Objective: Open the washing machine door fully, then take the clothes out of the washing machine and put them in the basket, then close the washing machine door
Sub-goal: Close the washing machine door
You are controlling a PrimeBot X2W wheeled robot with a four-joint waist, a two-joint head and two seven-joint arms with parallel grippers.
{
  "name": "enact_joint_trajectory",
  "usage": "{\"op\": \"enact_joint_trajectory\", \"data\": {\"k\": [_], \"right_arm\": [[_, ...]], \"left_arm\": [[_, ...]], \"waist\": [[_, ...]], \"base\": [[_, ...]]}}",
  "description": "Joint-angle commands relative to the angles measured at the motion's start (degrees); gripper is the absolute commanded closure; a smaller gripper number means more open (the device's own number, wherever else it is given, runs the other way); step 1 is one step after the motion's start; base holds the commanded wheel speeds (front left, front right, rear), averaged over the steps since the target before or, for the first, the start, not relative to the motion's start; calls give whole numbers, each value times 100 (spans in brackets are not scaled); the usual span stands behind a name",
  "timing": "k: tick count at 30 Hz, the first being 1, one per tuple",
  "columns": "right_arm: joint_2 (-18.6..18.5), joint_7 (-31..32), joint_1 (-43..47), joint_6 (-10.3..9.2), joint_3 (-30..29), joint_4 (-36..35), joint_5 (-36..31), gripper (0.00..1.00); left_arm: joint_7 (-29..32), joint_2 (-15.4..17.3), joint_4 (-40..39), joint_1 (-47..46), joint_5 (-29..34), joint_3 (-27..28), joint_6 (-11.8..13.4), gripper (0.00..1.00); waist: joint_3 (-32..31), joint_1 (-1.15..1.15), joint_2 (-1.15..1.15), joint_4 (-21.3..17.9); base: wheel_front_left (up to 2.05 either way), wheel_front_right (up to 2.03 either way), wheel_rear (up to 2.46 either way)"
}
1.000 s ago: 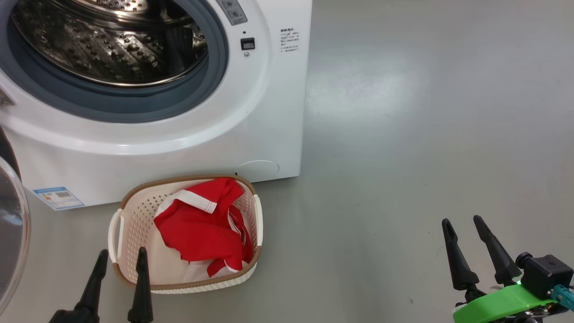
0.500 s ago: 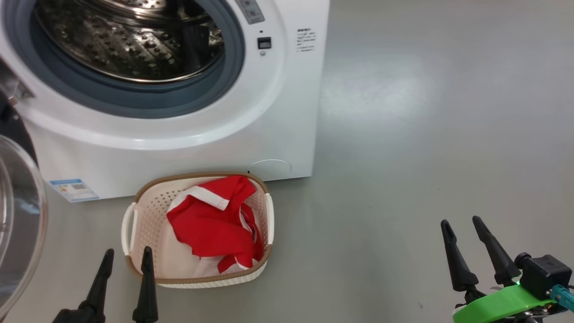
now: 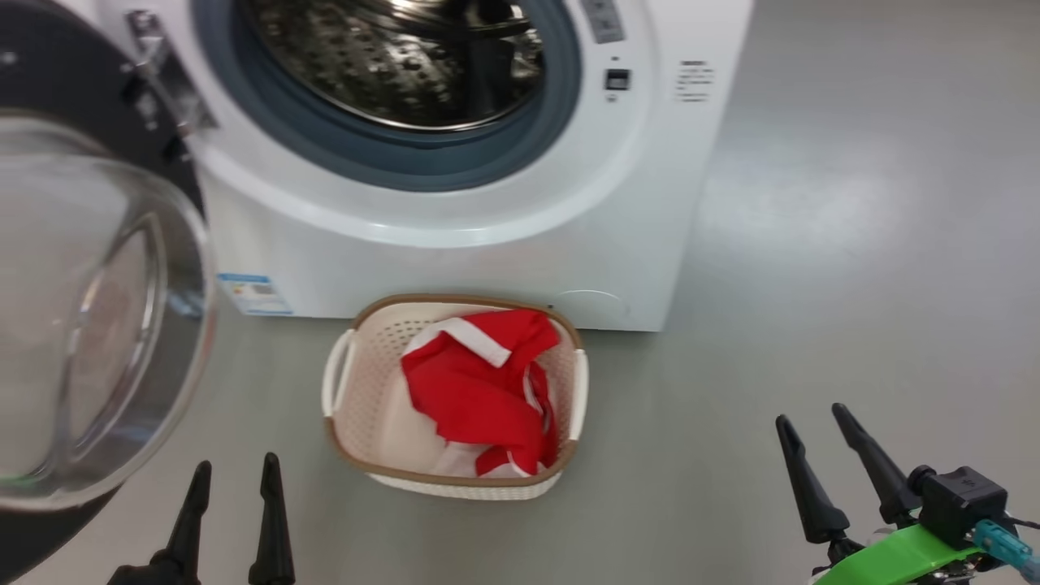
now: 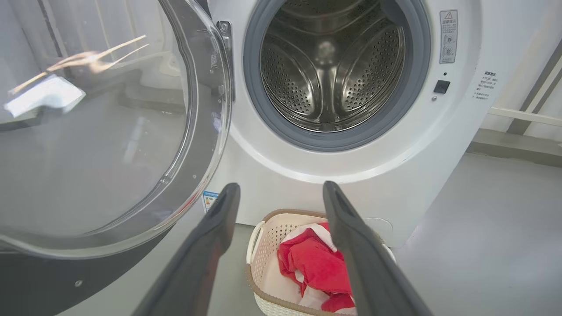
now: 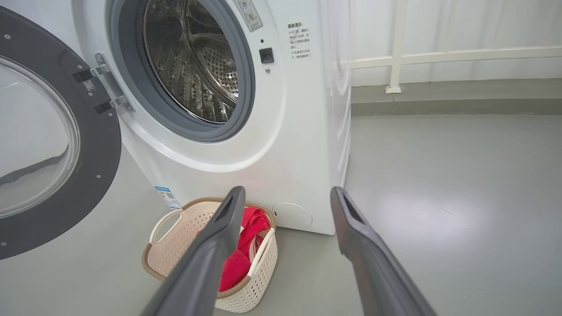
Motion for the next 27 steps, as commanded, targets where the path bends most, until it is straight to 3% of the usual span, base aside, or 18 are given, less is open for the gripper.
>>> {"op": "enact_joint_trajectory", "data": {"k": [1, 7, 17, 27], "right_arm": [[-131, -36, -127, 37, 175, -107, -32, 0], [-250, -36, -126, 37, 511, -53, 28, 0], [-223, -36, -115, 37, 850, 28, 85, 0], [-213, -36, -351, 37, 1271, 165, 165, 0]], "left_arm": [[-29, 42, -137, -12, -68, 147, 54, 0], [-29, 42, -118, 156, -253, -12, 213, 0], [-29, 42, -94, 383, -304, -126, 309, 0], [-29, 42, -285, 589, -409, -39, 422, 0]], "waist": [[-86, 0, 0, 553], [-228, 0, 0, 1341], [-514, 0, 0, 2125], [-513, 0, 0, 2285]], "base": [[0, 0, 0], [0, 0, 0], [0, 0, 0], [0, 0, 0]]}}
